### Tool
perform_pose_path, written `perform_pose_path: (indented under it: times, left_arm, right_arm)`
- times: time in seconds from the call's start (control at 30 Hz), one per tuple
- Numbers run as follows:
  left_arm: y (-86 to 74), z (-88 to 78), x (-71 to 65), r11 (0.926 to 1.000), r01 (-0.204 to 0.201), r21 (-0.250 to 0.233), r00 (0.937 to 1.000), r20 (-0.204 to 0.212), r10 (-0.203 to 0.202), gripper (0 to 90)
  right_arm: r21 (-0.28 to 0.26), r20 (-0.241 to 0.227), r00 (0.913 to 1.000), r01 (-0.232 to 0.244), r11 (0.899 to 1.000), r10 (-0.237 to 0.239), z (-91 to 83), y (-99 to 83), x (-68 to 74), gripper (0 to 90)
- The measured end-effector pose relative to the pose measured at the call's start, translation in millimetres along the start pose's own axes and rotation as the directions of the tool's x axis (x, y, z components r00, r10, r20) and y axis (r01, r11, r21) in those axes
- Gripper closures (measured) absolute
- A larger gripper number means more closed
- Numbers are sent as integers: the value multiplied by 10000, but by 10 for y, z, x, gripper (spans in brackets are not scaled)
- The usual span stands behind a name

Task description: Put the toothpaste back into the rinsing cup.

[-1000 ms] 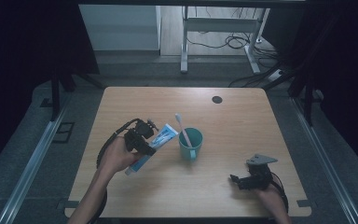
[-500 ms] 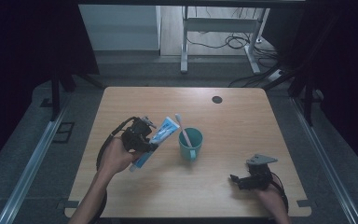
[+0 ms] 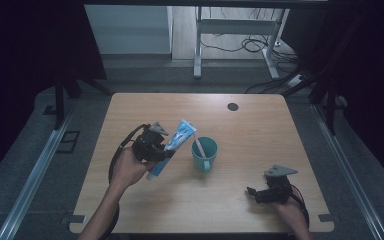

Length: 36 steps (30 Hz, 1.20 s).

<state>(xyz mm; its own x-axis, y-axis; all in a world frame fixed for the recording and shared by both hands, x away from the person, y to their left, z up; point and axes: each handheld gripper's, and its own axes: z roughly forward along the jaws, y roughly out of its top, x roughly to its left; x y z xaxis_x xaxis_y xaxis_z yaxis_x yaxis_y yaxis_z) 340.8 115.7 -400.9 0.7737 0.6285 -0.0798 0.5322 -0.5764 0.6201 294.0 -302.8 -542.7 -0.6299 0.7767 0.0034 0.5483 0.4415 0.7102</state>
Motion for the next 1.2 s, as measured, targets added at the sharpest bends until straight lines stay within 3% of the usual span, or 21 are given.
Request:
perform_pose_path:
  times: [0.57, 1.2]
  left_arm:
    - [159, 19, -127, 9918, -135, -1274, 9997, 160, 157, 730]
    - [361, 116, -221, 9835, -160, -1802, 9994, 262, 210, 729]
  right_arm:
    - [-3, -6, 10000, 12, 10000, -12, 0, 0, -1, 34]
    - [3, -7, 10000, -1, 10000, 1, 0, 0, 0, 34]
